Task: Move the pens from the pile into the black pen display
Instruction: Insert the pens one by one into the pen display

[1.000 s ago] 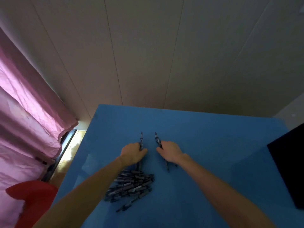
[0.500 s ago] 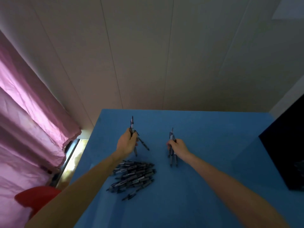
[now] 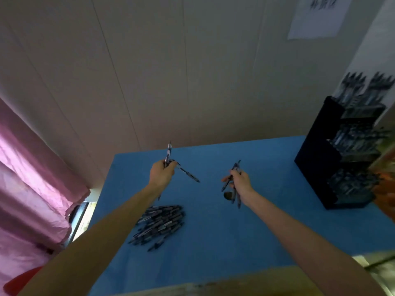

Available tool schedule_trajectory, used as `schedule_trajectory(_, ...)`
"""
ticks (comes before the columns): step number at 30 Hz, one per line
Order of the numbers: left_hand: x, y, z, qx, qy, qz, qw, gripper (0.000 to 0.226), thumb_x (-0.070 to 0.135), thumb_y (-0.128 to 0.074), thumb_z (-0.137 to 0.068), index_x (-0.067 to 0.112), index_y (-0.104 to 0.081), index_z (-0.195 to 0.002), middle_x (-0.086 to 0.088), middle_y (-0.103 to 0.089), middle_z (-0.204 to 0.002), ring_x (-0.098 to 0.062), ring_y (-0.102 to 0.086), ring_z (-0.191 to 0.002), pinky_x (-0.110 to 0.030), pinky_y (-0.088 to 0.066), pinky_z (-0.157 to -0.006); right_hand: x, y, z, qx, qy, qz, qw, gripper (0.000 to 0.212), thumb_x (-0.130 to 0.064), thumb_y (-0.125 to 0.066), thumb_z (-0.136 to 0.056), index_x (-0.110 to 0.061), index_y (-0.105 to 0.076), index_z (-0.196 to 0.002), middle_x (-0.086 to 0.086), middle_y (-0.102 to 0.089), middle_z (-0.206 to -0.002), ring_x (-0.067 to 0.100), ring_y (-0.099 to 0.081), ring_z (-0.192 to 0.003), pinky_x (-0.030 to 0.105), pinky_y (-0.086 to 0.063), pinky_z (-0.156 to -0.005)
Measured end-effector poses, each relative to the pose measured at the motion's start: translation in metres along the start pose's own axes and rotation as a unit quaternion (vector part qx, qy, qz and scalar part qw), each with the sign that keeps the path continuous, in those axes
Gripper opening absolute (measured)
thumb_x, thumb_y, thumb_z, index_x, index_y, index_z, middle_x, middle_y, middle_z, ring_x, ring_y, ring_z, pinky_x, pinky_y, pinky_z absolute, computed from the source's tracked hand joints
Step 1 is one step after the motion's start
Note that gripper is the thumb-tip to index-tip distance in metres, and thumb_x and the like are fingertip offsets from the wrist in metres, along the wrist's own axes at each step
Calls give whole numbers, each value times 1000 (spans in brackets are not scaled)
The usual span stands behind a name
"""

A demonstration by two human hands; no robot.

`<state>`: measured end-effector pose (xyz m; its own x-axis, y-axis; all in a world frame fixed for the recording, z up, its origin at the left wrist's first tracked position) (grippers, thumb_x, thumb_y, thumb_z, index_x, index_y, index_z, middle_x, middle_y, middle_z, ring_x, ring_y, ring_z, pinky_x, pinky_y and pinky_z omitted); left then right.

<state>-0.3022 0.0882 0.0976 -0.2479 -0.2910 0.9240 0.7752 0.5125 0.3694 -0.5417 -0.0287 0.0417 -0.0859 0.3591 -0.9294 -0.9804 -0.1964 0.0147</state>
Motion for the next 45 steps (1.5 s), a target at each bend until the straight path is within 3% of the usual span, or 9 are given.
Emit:
schedule_trajectory(7,76,-56,52,-63,-52,32,996,45,30,-65,-98,17,-35,-67,-4,-39,-60,-19,-28,-52,-39,-32,-57,-16,92,75,78,53,40,995,32,-35,-54,-104,-10,-59,-85,6,-54,-74,16,-45,-58,32,-41,-62)
schedule_trajectory(12,132,-115,91,-127,-67,79,986,37,26,-67,-97,14,-41,-74,-4,-42,-62,-16,-29,-49,-31,-30,-50,-31,167,129,78,75,42,993,29,-25,-58,-103,-10,-59,-78,-10,-54,-55,6,-46,-49,16,-37,-50)
schedule_trajectory(15,157,-151,119,-154,-89,83,981,27,25,-66,-97,11,-48,-83,-4,-42,-62,-15,-30,-48,-27,-29,-46,-43,214,149,99,101,32,990,10,-20,-59,-103,-13,-62,-96,5,-67,-81,12,-57,-64,24,-43,-59)
schedule_trajectory(19,185,-197,154,-182,-107,76,974,24,22,-65,-97,9,-52,-82,-2,-43,-61,-12,-31,-46,-22,-29,-41,-60,276,166,102,100,8,990,12,-12,-57,-103,-7,-58,-114,14,-71,-91,2,-43,-38,17,-32,-39)
schedule_trajectory(24,226,-259,184,-194,-130,69,970,15,19,-65,-98,9,-60,-88,-2,-42,-63,-10,-32,-47,-21,-29,-43,-75,353,162,118,119,-62,984,6,-12,-48,-105,-9,-51,-101,20,-71,-85,7,-26,-38,18,-23,-35)
schedule_trajectory(29,258,-319,199,-202,-150,55,966,19,21,-67,-97,6,-61,-87,-1,-39,-61,-13,-29,-49,-23,-28,-45,-92,439,148,114,161,-86,977,18,-18,-52,-106,-10,-51,-91,20,-71,-79,6,-34,-35,17,-25,-36)
schedule_trajectory(34,295,-361,195,-138,-200,24,970,45,39,-75,-90,-4,-63,-86,-3,-48,-60,-18,-41,-58,-30,-32,-51,-116,514,120,129,223,6,966,26,-32,-60,-101,-10,-63,-87,0,-53,-66,14,-52,-60,35,-47,-65)
schedule_trajectory(39,331,-377,182,-56,-209,-38,975,43,43,-75,-89,0,-69,-88,8,-36,-48,-15,-30,-47,-27,-26,-51,-147,547,84,116,271,108,949,29,-36,-60,-100,-8,-67,-97,18,-68,-89,31,-68,-86,53,-57,-91)
schedule_trajectory(45,361,-391,144,-24,-216,-35,976,22,34,-78,-88,12,-77,-84,8,-43,-49,-12,-38,-44,-29,-33,-55,-200,557,35,99,356,150,917,30,-27,-63,-100,-17,-62,-128,-2,-68,-114,4,-61,-98,9,-41,-80)
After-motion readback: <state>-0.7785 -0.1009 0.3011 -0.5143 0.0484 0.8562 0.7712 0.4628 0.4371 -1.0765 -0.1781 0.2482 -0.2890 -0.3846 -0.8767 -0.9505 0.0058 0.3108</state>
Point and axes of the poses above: each hand's wrist, its own z-axis away from the middle knuckle, its own y-axis out of the back of the hand, x = y × z, the point moved 1 cm from there along -z, towards the middle knuckle
